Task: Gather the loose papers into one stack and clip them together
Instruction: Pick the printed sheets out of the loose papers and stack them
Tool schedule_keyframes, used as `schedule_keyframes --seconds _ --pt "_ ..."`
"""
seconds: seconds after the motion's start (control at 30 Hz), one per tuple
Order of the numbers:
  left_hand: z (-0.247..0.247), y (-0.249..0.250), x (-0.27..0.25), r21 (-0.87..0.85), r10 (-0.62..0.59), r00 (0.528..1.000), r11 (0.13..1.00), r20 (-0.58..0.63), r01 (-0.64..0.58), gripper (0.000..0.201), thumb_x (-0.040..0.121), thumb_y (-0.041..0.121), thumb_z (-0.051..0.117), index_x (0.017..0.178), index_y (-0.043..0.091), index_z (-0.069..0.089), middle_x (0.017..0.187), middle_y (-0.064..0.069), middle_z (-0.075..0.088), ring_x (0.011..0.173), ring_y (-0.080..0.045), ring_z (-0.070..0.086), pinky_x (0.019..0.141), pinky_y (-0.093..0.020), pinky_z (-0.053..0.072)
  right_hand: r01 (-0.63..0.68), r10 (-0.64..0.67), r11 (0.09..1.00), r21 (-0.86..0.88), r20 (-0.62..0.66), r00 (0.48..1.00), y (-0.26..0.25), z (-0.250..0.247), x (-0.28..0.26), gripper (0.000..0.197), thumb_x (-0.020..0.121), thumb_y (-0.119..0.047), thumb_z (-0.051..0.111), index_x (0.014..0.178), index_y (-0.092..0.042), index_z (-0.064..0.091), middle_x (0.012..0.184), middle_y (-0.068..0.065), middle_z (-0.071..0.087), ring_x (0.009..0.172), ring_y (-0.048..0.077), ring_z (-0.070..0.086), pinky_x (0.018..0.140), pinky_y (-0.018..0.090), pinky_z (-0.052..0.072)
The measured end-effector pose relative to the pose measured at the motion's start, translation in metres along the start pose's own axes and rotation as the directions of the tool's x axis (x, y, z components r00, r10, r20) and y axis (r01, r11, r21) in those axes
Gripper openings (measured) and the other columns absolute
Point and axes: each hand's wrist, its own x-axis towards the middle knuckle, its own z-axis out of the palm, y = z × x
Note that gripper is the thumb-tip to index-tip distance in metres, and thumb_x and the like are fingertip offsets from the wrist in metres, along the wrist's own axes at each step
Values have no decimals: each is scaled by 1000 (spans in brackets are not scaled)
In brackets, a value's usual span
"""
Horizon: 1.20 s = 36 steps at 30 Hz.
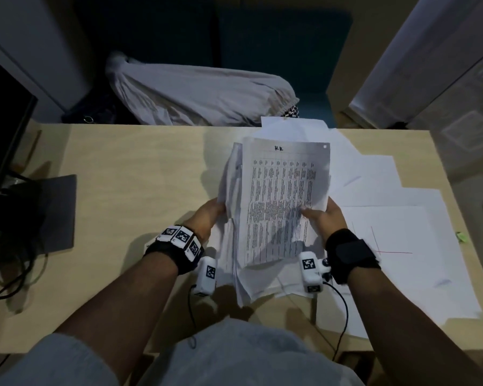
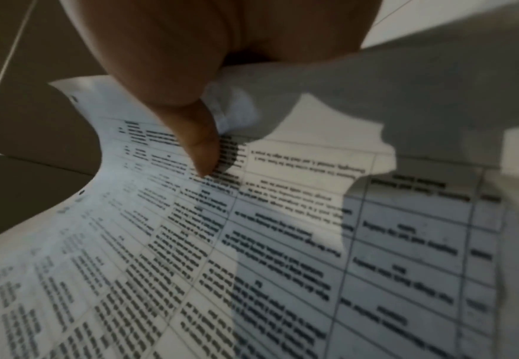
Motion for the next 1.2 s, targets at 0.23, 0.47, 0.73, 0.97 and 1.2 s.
schedule_keyframes --seconds 0.23,0.47,0.73,0.97,1.2 --pt "24 7 -1 172 359 932 916 43 -361 86 68 58 74 140 23 41 138 2 54 127 -15 50 110 -44 38 47 -42 998 49 -104 994 -16 8 0 56 82 -8 70 126 -13 37 101 1 59 90 17 60 90 34 48" --pt "54 20 3 -87 318 936 939 -149 -333 30 75 5 78 97 18 64 99 -3 69 91 -16 66 82 -28 54 306 -300 951 33 -117 947 -48 -7 -16 34 83 -8 69 115 -4 57 104 7 64 87 6 61 71 12 50" --pt "86 17 7 -88 373 927 925 31 -369 21 82 16 73 101 24 65 99 5 71 95 -9 67 86 -28 54 305 -306 951 -48 -271 913 -52 -49 -25 13 82 -11 71 91 -14 62 79 -7 61 61 -7 57 58 16 46" --pt "74 -31 46 497 219 942 865 -254 -67 42 93 34 53 126 7 52 128 -11 54 117 -29 54 100 -37 43 215 -153 973 80 -470 869 -34 -87 -37 30 75 -21 79 98 -9 63 100 9 67 96 22 62 84 34 51" --pt "83 -24 52 371 -51 923 906 -381 204 77 83 18 62 147 10 20 145 -14 28 117 -37 50 80 -34 45 138 -97 989 55 -463 881 -7 -96 -47 40 83 -10 71 120 -3 59 104 0 58 96 12 53 73 11 41"
